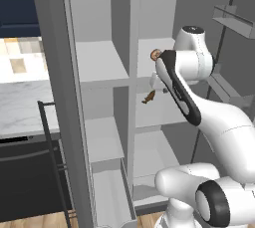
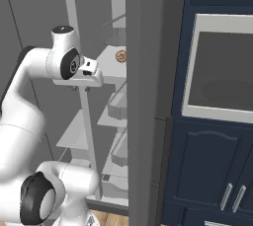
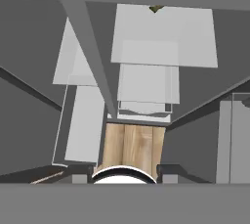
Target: Take the mushroom and orange from the fridge shelf and place them in the freezer drawer to begin freezing them.
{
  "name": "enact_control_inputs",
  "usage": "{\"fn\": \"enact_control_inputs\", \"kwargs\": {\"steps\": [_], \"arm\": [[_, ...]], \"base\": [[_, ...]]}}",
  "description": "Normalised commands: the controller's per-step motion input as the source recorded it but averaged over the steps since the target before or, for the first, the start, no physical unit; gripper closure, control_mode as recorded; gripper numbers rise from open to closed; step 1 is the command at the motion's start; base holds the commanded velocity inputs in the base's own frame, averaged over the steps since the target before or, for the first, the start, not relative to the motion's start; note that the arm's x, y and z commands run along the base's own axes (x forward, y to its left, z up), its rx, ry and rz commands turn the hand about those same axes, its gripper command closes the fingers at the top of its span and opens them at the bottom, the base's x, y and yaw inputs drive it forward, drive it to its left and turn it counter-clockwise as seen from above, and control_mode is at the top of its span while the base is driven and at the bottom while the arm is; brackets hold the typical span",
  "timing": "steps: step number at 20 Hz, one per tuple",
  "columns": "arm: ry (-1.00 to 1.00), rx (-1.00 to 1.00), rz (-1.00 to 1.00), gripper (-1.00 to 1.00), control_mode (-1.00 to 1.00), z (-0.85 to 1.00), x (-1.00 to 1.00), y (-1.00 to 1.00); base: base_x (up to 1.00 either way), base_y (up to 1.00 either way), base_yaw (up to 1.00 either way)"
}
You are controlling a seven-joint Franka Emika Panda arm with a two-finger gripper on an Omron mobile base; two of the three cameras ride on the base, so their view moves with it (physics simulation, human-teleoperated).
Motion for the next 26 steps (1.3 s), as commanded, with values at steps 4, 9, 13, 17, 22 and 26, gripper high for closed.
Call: {"fn": "enact_control_inputs", "kwargs": {"steps": [4, 9, 13, 17, 22, 26], "arm": [[-0.06, 0.0, 0.0, -1.0, -1.0, -0.01, -0.21, -0.01], [-0.16, -0.01, -0.04, -1.0, -1.0, -0.15, -0.22, -0.01], [-0.1, 0.0, -0.08, -1.0, -1.0, -0.01, 0.01, 0.0], [-0.23, 0.0, -0.02, -1.0, -1.0, 0.03, 0.07, 0.0], [-0.12, 0.0, 0.0, -1.0, -1.0, 0.15, 0.3, -0.04], [0.0, 0.0, 0.0, -1.0, -1.0, 0.04, 0.36, -0.14]], "base": [[0.0, 0.0, 0.0], [0.0, 0.0, 0.0], [0.0, 0.0, 0.0], [0.0, 0.0, 0.0], [0.0, 0.0, 0.0], [0.0, 0.0, 0.0]]}}
